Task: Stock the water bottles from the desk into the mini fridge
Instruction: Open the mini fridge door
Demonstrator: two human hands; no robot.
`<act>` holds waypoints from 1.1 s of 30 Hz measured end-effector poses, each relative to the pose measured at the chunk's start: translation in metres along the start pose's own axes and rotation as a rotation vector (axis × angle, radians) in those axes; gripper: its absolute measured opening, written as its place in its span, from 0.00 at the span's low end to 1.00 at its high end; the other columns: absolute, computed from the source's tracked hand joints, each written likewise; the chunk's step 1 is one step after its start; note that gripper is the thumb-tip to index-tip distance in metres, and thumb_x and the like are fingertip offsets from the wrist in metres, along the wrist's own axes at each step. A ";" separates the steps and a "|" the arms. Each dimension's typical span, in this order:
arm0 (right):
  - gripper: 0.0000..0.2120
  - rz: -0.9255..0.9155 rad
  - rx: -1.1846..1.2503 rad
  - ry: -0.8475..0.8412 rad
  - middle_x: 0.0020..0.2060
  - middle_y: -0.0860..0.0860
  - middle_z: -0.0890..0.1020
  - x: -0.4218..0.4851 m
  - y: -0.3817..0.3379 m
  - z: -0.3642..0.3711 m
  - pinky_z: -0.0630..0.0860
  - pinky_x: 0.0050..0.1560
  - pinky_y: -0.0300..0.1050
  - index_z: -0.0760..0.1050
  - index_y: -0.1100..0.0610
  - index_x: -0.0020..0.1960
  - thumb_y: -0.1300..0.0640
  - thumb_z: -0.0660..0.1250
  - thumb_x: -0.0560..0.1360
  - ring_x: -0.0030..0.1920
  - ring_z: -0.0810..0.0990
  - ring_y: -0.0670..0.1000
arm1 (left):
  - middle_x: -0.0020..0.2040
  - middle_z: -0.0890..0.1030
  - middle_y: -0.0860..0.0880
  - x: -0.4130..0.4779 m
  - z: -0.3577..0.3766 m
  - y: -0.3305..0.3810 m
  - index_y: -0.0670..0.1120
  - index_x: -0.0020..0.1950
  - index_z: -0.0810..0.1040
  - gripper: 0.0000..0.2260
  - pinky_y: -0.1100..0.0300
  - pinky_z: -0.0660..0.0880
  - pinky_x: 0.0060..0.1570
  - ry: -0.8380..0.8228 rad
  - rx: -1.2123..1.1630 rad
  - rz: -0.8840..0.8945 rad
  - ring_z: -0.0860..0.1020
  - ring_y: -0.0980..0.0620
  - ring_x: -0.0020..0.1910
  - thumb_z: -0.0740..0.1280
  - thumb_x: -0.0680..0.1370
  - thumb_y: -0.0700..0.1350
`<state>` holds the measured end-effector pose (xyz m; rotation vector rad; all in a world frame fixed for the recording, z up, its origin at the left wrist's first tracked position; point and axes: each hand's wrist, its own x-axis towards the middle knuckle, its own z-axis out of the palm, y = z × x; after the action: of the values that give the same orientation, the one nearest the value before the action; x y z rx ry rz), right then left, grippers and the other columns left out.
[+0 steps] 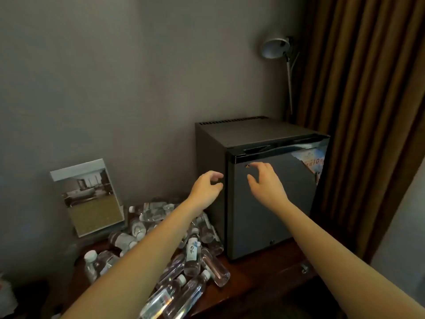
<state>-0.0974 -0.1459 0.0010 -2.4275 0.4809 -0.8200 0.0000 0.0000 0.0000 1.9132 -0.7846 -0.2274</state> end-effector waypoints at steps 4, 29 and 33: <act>0.20 -0.022 -0.146 0.066 0.65 0.54 0.70 0.042 -0.004 0.018 0.71 0.60 0.52 0.65 0.58 0.69 0.52 0.60 0.79 0.58 0.75 0.55 | 0.67 0.67 0.49 0.055 -0.005 -0.009 0.50 0.67 0.69 0.17 0.67 0.68 0.48 0.026 0.140 0.121 0.72 0.58 0.51 0.63 0.78 0.42; 0.20 -0.002 -0.378 0.490 0.46 0.49 0.79 0.089 -0.001 0.070 0.59 0.61 0.45 0.77 0.57 0.53 0.43 0.67 0.70 0.51 0.77 0.50 | 0.64 0.77 0.46 0.160 -0.006 -0.046 0.44 0.65 0.74 0.23 0.49 0.64 0.68 0.167 0.425 0.841 0.71 0.47 0.66 0.72 0.71 0.43; 0.19 0.007 -0.354 0.508 0.45 0.49 0.79 0.089 -0.003 0.070 0.59 0.61 0.45 0.77 0.57 0.51 0.42 0.66 0.70 0.51 0.77 0.50 | 0.64 0.76 0.47 0.159 -0.007 -0.046 0.45 0.65 0.74 0.23 0.51 0.62 0.68 0.170 0.422 0.842 0.70 0.48 0.67 0.72 0.71 0.44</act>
<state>0.0150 -0.1607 -0.0051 -2.5091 0.8865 -1.4649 0.1448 -0.0795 -0.0082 1.7663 -1.5204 0.6518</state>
